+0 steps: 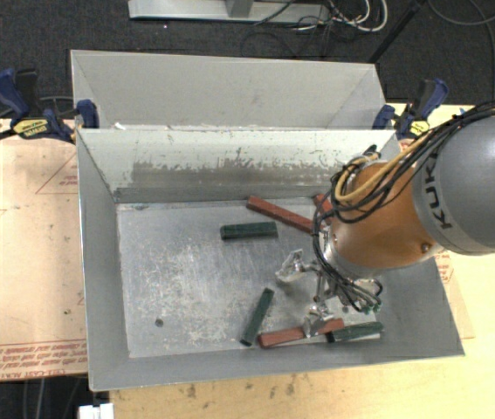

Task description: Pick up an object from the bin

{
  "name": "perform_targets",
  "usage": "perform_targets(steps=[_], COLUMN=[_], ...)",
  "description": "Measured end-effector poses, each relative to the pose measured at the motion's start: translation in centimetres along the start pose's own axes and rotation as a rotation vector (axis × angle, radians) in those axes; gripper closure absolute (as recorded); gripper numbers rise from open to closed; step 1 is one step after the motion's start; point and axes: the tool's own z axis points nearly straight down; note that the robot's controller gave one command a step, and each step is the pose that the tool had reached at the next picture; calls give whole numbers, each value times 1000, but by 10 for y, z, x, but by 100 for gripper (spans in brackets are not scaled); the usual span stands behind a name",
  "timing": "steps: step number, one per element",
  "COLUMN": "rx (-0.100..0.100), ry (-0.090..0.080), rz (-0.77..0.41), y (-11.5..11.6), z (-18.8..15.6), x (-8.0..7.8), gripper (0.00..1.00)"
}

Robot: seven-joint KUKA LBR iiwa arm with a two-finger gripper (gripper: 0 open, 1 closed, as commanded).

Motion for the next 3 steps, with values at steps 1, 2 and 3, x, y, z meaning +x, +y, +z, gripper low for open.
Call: perform_targets(steps=[1,2,3], rx=[-2,-2,-13], ry=[21,21,26], rz=[-270,-270,-288], y=[65,65,57], z=[-2,-2,-169], x=[-20,-20,-24], gripper=[100,100,100])
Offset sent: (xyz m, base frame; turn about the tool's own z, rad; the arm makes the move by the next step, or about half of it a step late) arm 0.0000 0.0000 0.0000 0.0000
